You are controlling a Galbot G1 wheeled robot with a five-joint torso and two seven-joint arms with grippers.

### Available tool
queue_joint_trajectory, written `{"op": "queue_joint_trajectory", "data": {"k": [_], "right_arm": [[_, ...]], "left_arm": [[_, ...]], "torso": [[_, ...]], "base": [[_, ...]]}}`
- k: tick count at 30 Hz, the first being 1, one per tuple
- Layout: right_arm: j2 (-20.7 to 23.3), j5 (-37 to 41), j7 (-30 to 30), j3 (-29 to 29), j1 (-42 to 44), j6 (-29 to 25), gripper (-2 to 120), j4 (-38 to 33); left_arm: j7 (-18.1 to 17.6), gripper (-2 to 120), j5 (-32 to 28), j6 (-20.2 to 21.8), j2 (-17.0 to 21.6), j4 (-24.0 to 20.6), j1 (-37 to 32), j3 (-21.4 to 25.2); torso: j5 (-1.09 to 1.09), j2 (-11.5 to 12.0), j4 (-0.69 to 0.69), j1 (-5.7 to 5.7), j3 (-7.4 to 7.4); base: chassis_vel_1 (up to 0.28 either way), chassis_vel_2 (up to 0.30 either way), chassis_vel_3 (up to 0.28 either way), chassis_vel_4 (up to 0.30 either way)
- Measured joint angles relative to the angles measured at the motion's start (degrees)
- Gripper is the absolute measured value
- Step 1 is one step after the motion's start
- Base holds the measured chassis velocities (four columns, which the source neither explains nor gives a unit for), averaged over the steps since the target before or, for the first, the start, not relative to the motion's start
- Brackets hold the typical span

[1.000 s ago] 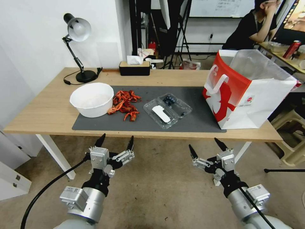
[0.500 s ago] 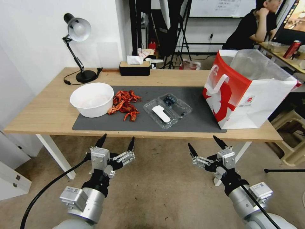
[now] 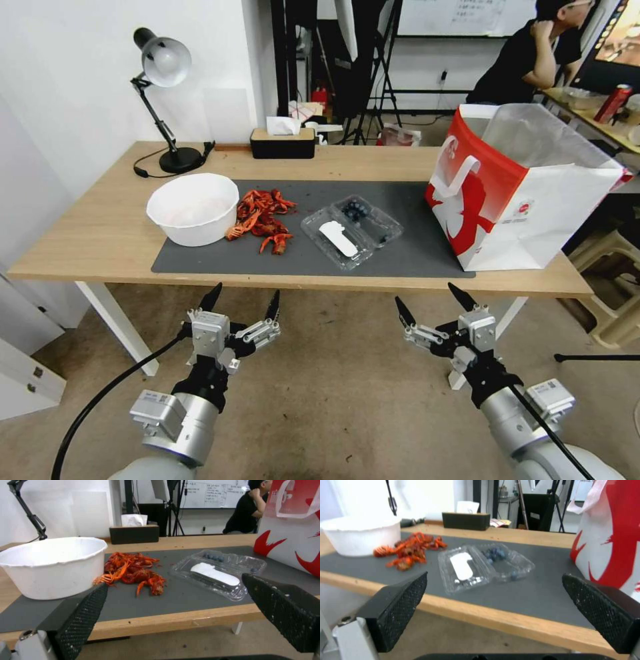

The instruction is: Close the takeout container lid, then place the container into the takeout bag.

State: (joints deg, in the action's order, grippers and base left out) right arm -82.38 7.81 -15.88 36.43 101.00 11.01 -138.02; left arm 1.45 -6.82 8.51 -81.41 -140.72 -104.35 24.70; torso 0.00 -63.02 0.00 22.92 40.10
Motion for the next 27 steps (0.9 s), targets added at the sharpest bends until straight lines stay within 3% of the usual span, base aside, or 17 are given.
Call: {"op": "queue_joint_trajectory", "data": {"k": [4,8,12,21,27], "right_arm": [[-0.08,5.32,0.49,-0.27,-1.73,2.48,100,-0.92],[2.37,20.37,4.25,-0.77,-7.57,7.74,100,-1.46],[5.25,28.66,7.94,-1.28,-11.45,9.81,100,0.26],[10.65,36.21,13.01,-2.87,-18.46,11.5,100,5.54],[15.05,35.52,16.17,-5.13,-25.37,11.62,100,12.84]], "left_arm": [[0.65,100,0.34,-0.31,-0.76,0.47,0.05,0.24],[0.89,100,0.55,-0.61,-1.54,1.18,0.19,0.58],[1.21,100,1.41,-2.17,-1.91,2.14,-0.37,-0.05],[1.18,100,1.47,-3.04,-2.29,3.16,-0.09,-0.07],[1.15,100,1.42,-3.4,-2.77,3.9,0.06,0.32]], "torso": [[0.01,0.0,0.0,0.0,0.0],[0.01,0.0,-0.01,0.0,0.01],[0.01,0.0,0.0,0.0,0.01],[0.01,0.0,-0.01,0.0,0.01],[0.01,0.0,0.0,0.0,0.01]], "base": [[0.0,0.0,0.0,0.0],[0.0,0.0,0.0,0.0],[0.0,0.0,0.0,0.0],[0.0,0.0,0.0,0.0],[0.0,0.0,0.0,0.0]]}}
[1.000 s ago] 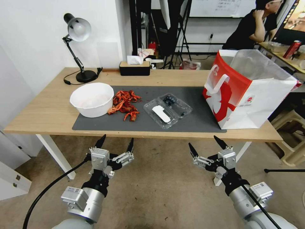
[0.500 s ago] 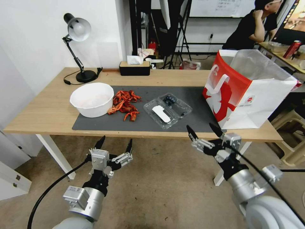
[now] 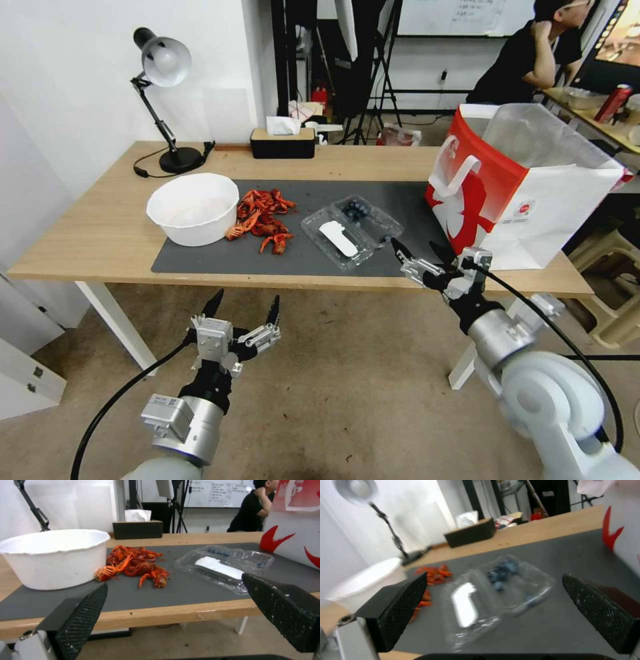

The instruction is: Close the takeout container lid, then place the container into the takeout bag.

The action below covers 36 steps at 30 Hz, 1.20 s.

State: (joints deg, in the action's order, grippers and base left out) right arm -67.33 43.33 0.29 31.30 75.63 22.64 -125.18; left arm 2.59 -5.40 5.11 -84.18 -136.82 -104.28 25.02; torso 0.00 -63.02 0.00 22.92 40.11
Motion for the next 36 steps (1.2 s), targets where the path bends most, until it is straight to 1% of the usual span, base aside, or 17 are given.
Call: {"op": "queue_joint_trajectory", "data": {"k": [1,4,5,7,9,11,13,15,16,17,19,21,23,25,29,33,36], "right_arm": [[0.94,-1.55,0.26,-0.94,-2.04,-0.12,100,1.63],[1.79,-3.0,0.39,-1.87,-3.99,-0.37,100,2.95],[2.88,-4.88,0.49,-3.23,-6.51,-0.53,100,4.52],[3.26,-5.51,0.51,-3.71,-7.38,-0.57,100,5.05],[5.58,-8.15,1.88,-7.68,-13.58,-0.22,100,8.35],[6.03,-8.7,2.37,-8.84,-15.11,0.28,100,9.18],[6.94,-10.07,4.0,-12.19,-19.27,3.06,100,11.25],[7.11,-10.3,4.56,-13.02,-20.35,3.95,100,11.73],[7.52,-10.66,6.18,-15.27,-23.57,6.78,100,13.23],[7.71,-10.75,6.95,-16.37,-25.28,8.14,100,14.1],[7.8,-10.78,7.3,-16.95,-26.26,9.0,100,14.65],[8.01,-10.89,8.72,-19.16,-30.07,11.71,100,16.89],[8.01,-10.92,8.97,-19.47,-30.71,12.23,100,17.3],[7.88,-10.95,10.49,-20.5,-33.03,14.84,100,18.65],[7.72,-12.45,11.39,-21.23,-34.95,17.68,100,20.3],[7.82,-12.81,11.58,-21.88,-36.5,19.47,100,21.74],[7.97,-12.23,11.71,-22.32,-37.33,19.57,100,22.92]], "left_arm": [[-0.01,100,-0.04,-0.11,-0.1,0.14,-0.04,0.16],[-0.01,100,-0.1,-0.21,-0.16,0.21,-0.1,0.31],[-0.01,100,-0.17,-0.34,-0.19,0.27,-0.18,0.51],[-0.01,100,-0.19,-0.36,-0.2,0.29,-0.22,0.59],[-0.01,100,-0.23,-0.76,-0.45,0.48,-0.44,0.85],[-0.01,100,-0.23,-0.89,-0.54,0.57,-0.49,0.89],[-0.01,100,-0.24,-1.06,-0.73,0.81,-0.54,0.97],[-0.01,100,-0.24,-1.07,-0.8,0.85,-0.55,0.97],[-0.01,100,-0.23,-1.08,-0.92,0.92,-0.56,0.99],[-0.01,100,-0.23,-1.08,-0.97,0.99,-0.54,1.01],[-0.01,100,-0.23,-1.09,-1.0,1.05,-0.52,1.03],[0.0,100,-0.21,-1.08,-1.03,1.38,-0.46,1.16],[0.03,100,-0.21,-1.08,-1.06,1.45,-0.45,1.21],[0.39,100,-0.19,-0.57,-1.38,1.47,-0.52,1.3],[0.51,100,-0.2,-0.43,-1.66,1.29,-0.72,1.26],[0.51,100,-0.11,-0.53,-1.66,1.28,-0.81,1.3],[0.51,100,-0.1,-0.58,-1.67,1.3,-0.78,1.4]], "torso": [[0.02,0.0,0.01,0.0,0.0],[0.0,0.0,0.0,0.0,0.0],[0.0,0.0,0.0,0.0,0.0],[0.01,0.0,-0.01,0.01,0.0],[0.0,0.0,0.0,0.01,0.0],[-0.01,0.0,0.0,0.01,0.0],[0.0,0.01,0.01,0.01,0.0],[0.0,0.0,0.0,0.01,0.0],[0.0,0.0,-0.01,0.01,0.0],[0.0,0.0,-0.01,0.01,0.0],[-0.02,0.0,-0.01,0.01,0.0],[0.0,0.0,0.0,0.01,0.0],[-0.01,0.0,0.0,0.01,0.0],[-0.01,0.0,0.0,0.01,0.0],[0.0,0.0,0.01,0.01,0.0],[0.0,0.0,0.0,0.01,0.0],[0.0,0.0,0.0,0.01,0.0]], "base": [[0.0,0.0,0.0,0.0],[0.0,0.0,0.0,0.0],[0.0,0.0,0.0,0.0],[0.0,0.0,0.0,0.0],[0.0,0.0,0.0,0.0],[0.0,0.0,0.0,0.0],[0.0,0.0,0.0,0.0],[0.0,0.0,0.0,0.0],[0.0,0.0,0.0,0.0],[0.0,0.0,0.0,0.0],[0.0,0.0,0.0,0.0],[0.0,0.0,0.0,0.0],[0.0,0.0,0.0,0.0],[0.0,0.0,0.0,0.0],[0.0,0.0,0.0,0.0],[0.0,0.0,0.0,0.0],[0.0,0.0,0.0,0.0]]}}
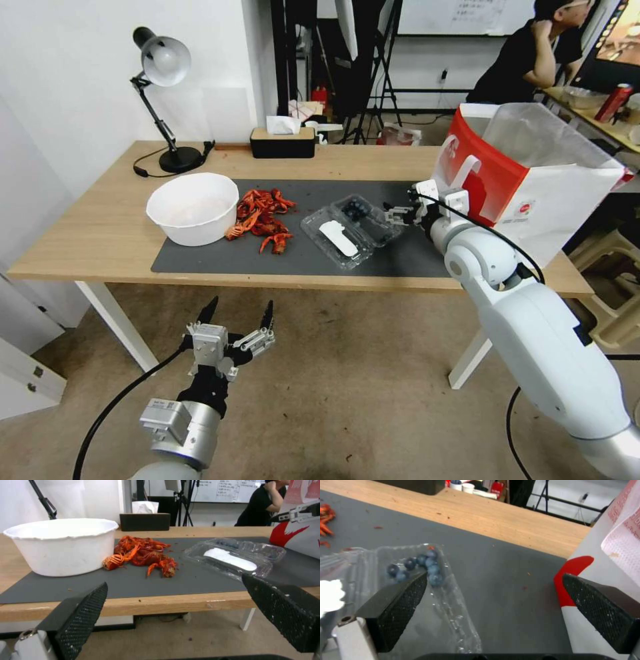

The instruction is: Close the takeout container lid, then place the container into the takeout bag.

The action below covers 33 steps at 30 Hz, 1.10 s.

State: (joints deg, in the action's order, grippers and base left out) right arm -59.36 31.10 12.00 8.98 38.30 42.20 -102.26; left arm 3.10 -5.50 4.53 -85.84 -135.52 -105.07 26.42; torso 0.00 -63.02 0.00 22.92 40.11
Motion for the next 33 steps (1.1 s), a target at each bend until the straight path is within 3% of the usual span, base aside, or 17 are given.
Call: {"op": "queue_joint_trajectory", "data": {"k": [19,33], "right_arm": [[1.77,-0.82,-2.67,-3.63,-4.26,-0.01,100,5.64],[2.85,0.24,-7.84,-4.86,-5.72,-0.08,100,8.32]], "left_arm": [[0.0,100,0.19,-0.87,-0.37,0.86,-0.03,0.41],[0.0,100,0.2,-1.68,0.0,1.52,0.17,0.45]], "torso": [[0.0,-0.01,0.0,0.0,-0.01],[0.0,-0.01,0.0,-0.01,-0.01]], "base": [[0.0,0.0,0.0,0.0],[0.0,0.0,0.0,0.0]]}}
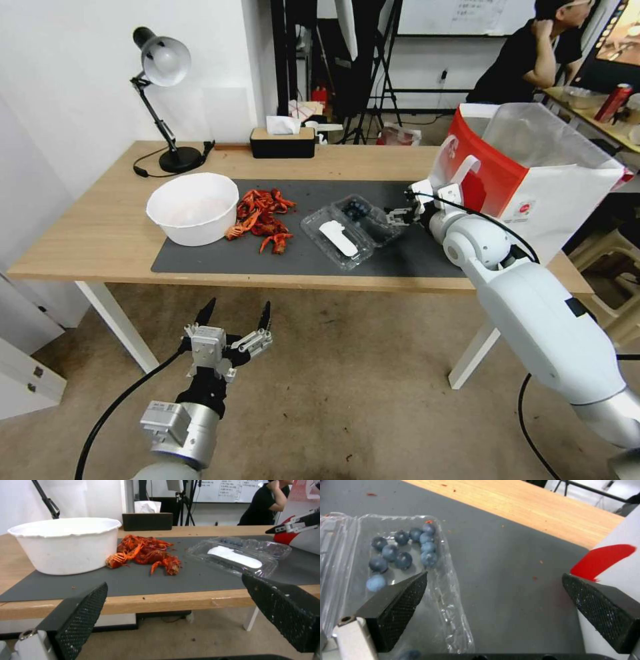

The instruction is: Close the takeout container lid, then place the container into the takeout bag.

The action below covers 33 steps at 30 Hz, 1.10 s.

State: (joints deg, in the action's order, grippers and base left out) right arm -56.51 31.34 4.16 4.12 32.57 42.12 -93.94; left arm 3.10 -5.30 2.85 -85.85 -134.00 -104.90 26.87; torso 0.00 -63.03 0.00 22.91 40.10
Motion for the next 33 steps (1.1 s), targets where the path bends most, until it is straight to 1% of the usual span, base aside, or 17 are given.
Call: {"op": "queue_joint_trajectory", "data": {"k": [2,6,10,14,24,33], "right_arm": [[0.13,0.02,-0.76,0.16,0.0,0.0,100,0.11],[1.22,0.55,-4.13,1.09,0.05,-0.04,100,0.42],[1.58,0.42,-5.32,1.11,-0.05,-0.05,100,0.66],[2.72,-0.56,-8.85,0.49,-1.3,-0.09,100,1.63],[4.18,-0.69,-11.77,-0.67,-3.11,-0.12,100,3.13],[4.15,-0.24,-14.17,-0.56,-3.44,-0.17,100,4.04]], "left_arm": [[0.0,100,0.0,0.0,0.01,-0.02,-0.03,-0.02],[-0.01,100,0.07,-0.03,-0.08,-0.49,-0.29,-0.1],[-0.03,100,0.13,-0.17,-0.11,-0.49,-0.39,-0.1],[-0.13,100,0.19,-1.05,-0.2,-0.33,-0.62,-0.07],[-0.16,100,0.22,-1.53,-0.26,-0.53,-0.59,-0.11],[-0.18,100,0.21,-1.64,0.2,-0.53,-0.55,-0.09]], "torso": [[0.0,0.0,0.0,0.0,0.0],[0.0,0.0,0.0,0.0,0.0],[0.0,0.0,0.01,0.0,0.0],[0.0,0.0,0.0,0.0,0.0],[-0.01,0.0,0.0,0.0,0.0],[0.0,0.0,0.0,0.0,0.0]], "base": [[0.0,0.0,0.0,0.0],[0.0,0.0,0.0,0.0],[0.0,0.0,0.0,0.0],[0.0,0.0,0.0,0.0],[0.0,0.0,0.0,0.0],[0.0,0.0,0.0,0.0]]}}
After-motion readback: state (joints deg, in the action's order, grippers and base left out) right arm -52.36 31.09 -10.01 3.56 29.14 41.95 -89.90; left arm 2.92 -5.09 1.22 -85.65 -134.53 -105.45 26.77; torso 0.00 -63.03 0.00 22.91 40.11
